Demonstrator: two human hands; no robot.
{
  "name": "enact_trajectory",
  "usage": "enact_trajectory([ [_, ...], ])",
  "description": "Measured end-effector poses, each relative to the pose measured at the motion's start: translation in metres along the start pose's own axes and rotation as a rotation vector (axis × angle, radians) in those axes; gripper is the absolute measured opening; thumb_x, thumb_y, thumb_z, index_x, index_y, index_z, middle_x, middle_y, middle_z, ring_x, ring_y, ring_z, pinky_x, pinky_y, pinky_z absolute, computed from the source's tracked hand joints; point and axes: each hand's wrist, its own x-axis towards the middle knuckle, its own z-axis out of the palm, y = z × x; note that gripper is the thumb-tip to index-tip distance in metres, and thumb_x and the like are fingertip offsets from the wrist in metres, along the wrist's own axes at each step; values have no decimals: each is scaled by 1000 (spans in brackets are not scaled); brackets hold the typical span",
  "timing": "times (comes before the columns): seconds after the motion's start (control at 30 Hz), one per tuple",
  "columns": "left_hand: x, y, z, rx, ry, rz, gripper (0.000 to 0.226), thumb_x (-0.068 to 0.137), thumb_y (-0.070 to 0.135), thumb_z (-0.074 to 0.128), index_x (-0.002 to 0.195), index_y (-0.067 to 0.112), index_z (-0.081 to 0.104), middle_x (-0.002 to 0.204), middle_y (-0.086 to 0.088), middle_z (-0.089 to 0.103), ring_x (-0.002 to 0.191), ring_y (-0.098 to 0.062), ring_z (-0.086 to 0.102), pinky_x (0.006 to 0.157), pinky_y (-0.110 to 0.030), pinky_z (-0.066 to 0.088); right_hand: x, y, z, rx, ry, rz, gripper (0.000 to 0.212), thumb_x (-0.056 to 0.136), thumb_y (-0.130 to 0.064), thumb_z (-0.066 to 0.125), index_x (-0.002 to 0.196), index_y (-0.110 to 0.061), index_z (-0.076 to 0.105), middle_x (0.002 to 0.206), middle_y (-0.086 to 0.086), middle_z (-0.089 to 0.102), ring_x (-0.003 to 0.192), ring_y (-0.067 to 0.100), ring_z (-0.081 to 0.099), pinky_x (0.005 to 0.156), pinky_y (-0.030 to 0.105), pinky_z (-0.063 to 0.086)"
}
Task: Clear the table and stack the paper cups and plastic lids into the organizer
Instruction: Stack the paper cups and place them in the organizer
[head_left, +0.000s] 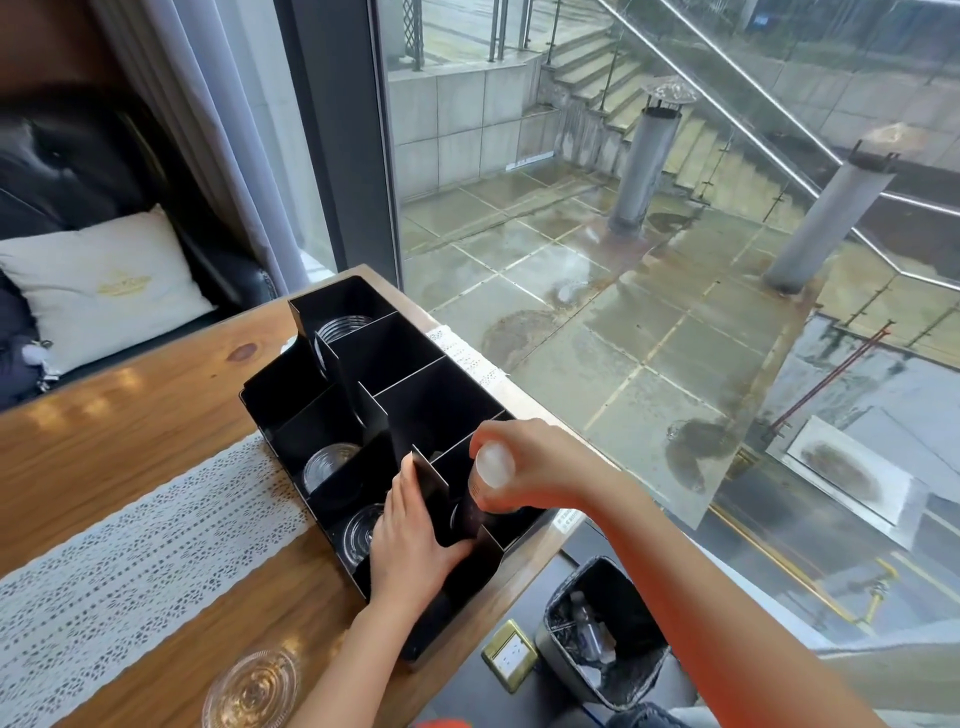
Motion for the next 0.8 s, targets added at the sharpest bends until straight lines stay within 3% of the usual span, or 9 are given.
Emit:
enact_trajectory([
  [0.1, 1, -1, 0, 9, -5, 2, 128, 59, 51, 80, 148, 15, -4, 154, -7, 26, 140, -23, 30, 104, -36, 37, 4, 2, 8, 2, -46, 9, 31, 68, -34, 70, 95, -32, 54, 85, -9, 58, 79, 16, 56, 55, 22, 38],
  [0.23, 2, 0, 0, 26, -31, -11, 129, 60, 50, 80, 148, 15, -8, 154, -8, 24, 140, -23, 29, 104, -35, 37, 9, 5, 24, -52, -130, 24, 35, 77, -36, 66, 107, -27, 50, 103, 1, 54, 90, 26, 57, 74, 36, 49],
  [0.4, 3, -2, -3, 27, -54, -13, 127, 63, 49, 79, 147, 17, -10, 153, -7, 24, 139, -23, 30, 103, -36, 39, 14, 6, 31, -67, -150, 37, 37, 78, -38, 66, 108, -27, 45, 99, 0, 46, 78, 25, 53, 68, 35, 43],
  [0.57, 4, -3, -4, 3, -55, -7, 123, 62, 45, 80, 148, 21, -5, 151, -6, 28, 136, -23, 35, 98, -38, 42, 13, 7, 34, -49, -86, 35, 41, 70, -40, 69, 103, -32, 46, 100, -4, 49, 82, 24, 57, 73, 41, 51],
  [0.7, 2, -3, -8, -98, -80, -2, 116, 65, 41, 79, 146, 32, -4, 155, -1, 21, 137, -24, 34, 100, -42, 42, 14, 9, 37, -26, -68, 35, 48, 67, -47, 74, 104, -32, 48, 103, -6, 52, 86, 20, 58, 75, 37, 50],
  [0.8, 1, -5, -15, -224, -111, 1, 110, 69, 38, 76, 143, 43, -4, 154, 7, 23, 133, -27, 40, 99, -47, 44, 15, 9, 38, -33, 10, 17, 45, 68, -53, 71, 102, -31, 53, 98, -11, 52, 84, 14, 55, 62, 26, 40],
])
